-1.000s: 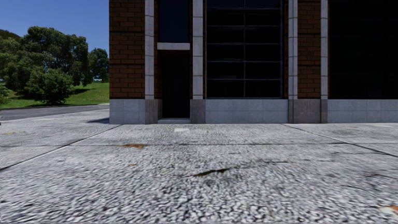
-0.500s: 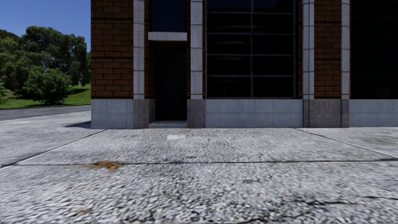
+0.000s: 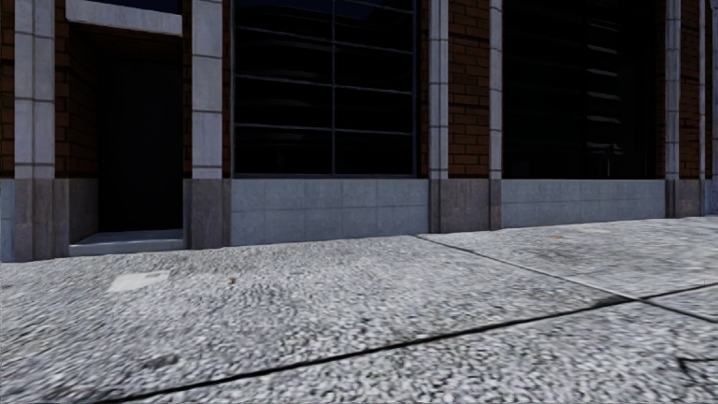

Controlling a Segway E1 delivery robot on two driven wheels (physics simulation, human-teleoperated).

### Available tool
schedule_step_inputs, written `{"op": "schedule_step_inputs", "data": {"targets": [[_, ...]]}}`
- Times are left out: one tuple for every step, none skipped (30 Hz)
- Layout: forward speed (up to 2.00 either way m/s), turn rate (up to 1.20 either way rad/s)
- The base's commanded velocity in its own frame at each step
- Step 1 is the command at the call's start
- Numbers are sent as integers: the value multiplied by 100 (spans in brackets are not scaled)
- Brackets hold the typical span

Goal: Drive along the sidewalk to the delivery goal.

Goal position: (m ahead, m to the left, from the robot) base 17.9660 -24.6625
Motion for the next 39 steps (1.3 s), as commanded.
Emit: {"op": "schedule_step_inputs", "data": {"targets": [[200, -98], [200, -98], [200, -98], [200, -98], [200, -98], [200, -98], [200, -98], [200, -98], [200, -98], [200, -98], [200, -98], [200, -98], [200, -98], [200, -98], [200, -98], [200, -98], [200, -98], [200, -98], [200, -98], [200, -98], [200, -98], [200, -98], [200, -98], [200, -98], [200, -98], [200, -98], [200, -98], [200, -98], [200, -98], [200, -98], [200, -98], [200, -91], [200, -39], [200, -39], [200, 0], [200, 0], [200, 0], [200, 0], [200, 0]]}}
